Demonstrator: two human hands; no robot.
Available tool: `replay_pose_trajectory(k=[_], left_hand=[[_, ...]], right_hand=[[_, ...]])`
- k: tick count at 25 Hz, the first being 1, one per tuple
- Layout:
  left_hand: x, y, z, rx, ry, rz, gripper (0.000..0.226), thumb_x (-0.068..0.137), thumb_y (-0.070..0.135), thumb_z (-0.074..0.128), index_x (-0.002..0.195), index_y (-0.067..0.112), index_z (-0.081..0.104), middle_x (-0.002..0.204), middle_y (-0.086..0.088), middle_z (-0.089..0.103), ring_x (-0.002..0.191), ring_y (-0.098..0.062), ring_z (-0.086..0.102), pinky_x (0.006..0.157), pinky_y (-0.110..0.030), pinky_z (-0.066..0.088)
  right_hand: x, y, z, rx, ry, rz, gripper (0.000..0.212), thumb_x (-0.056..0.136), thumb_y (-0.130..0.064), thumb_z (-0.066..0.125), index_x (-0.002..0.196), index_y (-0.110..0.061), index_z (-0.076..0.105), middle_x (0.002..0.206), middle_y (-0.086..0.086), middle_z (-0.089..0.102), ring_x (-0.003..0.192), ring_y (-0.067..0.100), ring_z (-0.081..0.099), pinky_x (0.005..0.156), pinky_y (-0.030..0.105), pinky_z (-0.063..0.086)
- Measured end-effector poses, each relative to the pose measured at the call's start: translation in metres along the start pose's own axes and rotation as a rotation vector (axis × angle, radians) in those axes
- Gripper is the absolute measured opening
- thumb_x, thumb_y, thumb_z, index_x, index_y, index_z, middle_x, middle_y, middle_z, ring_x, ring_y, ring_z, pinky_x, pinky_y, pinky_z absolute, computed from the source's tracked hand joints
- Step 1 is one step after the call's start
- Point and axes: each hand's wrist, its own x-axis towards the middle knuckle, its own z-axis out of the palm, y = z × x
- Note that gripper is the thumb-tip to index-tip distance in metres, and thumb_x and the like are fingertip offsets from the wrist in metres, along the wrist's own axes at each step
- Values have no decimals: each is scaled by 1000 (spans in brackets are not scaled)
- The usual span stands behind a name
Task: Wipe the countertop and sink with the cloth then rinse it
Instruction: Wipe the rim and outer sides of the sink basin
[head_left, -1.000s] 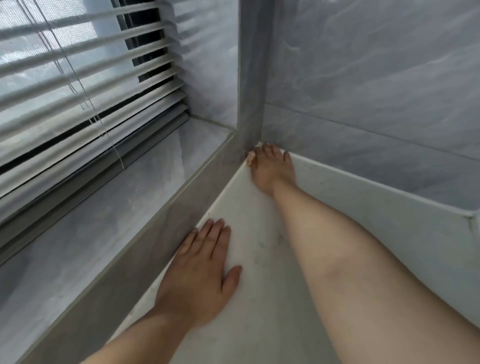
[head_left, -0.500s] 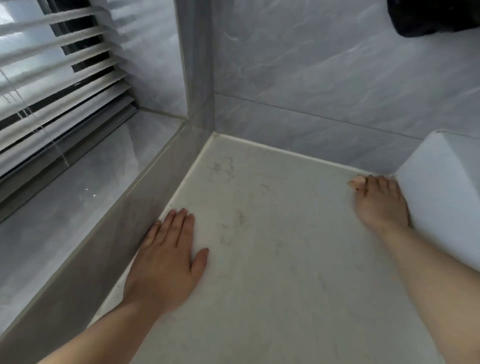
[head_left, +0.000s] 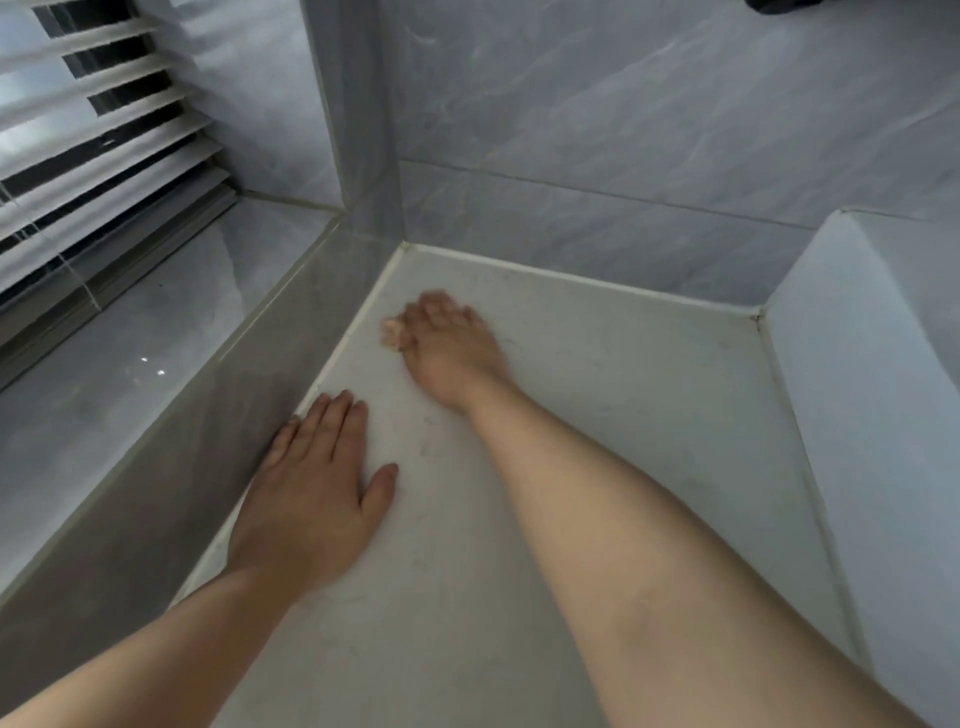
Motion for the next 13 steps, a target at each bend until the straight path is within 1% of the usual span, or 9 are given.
replay_pose_trajectory(k=[2,5,6,8,10,11,12,13], left_hand=[[0,0,0,-5,-8,-10,86,78,57,0,146,9,23,154,-6,21,143,-18,15,110,-26,-4],[0,0,-1,-9,-32,1,90,74,58,-6,148,11,17,156,-4,14,144,-16,8,110,-26,-7],[0,0,-1,-14,-27,2,90,74,58,-7,148,11,16,156,-4,13,144,-16,8,110,-25,-8],[0,-1,-1,-13,-17,-4,91,74,57,-6,147,11,17,156,-4,15,144,-16,9,110,-26,-7],[0,0,-1,-11,-22,0,90,74,57,-5,147,10,19,155,-5,17,144,-17,11,110,-26,-6],[0,0,-1,-20,-17,0,89,75,57,-3,147,10,21,155,-5,18,144,-17,12,111,-26,-5],[-1,-1,-1,-36,-13,-2,89,75,57,-2,146,10,22,155,-5,19,144,-17,12,112,-27,-4],[-1,-1,-2,-50,-15,0,89,75,57,-2,147,10,21,155,-4,18,144,-16,11,112,-27,-4]], right_hand=[[-17,43,-9,-43,51,154,49,102,-28,22,149,-13,23,160,6,13,147,18,4,117,36,5],[-67,126,-30,-127,140,461,47,101,-25,23,146,-10,29,157,10,21,146,23,11,116,39,12],[-88,147,-36,-131,160,558,48,102,-26,22,146,-9,29,157,12,21,146,24,12,116,40,12],[-118,169,-42,-116,184,734,50,102,-27,20,147,-7,25,157,13,18,146,26,10,117,40,8],[-124,165,-37,-89,201,876,52,102,-27,18,148,-4,23,157,15,17,146,29,9,117,40,6],[-118,153,-34,-70,217,892,51,103,-27,17,147,-3,24,157,16,18,145,30,10,117,40,8],[-108,135,-31,-58,233,846,51,103,-27,16,146,-2,27,156,17,20,145,30,12,117,40,11],[-94,112,-25,-50,245,739,50,104,-27,16,145,-1,30,155,18,23,145,29,15,116,39,13]])
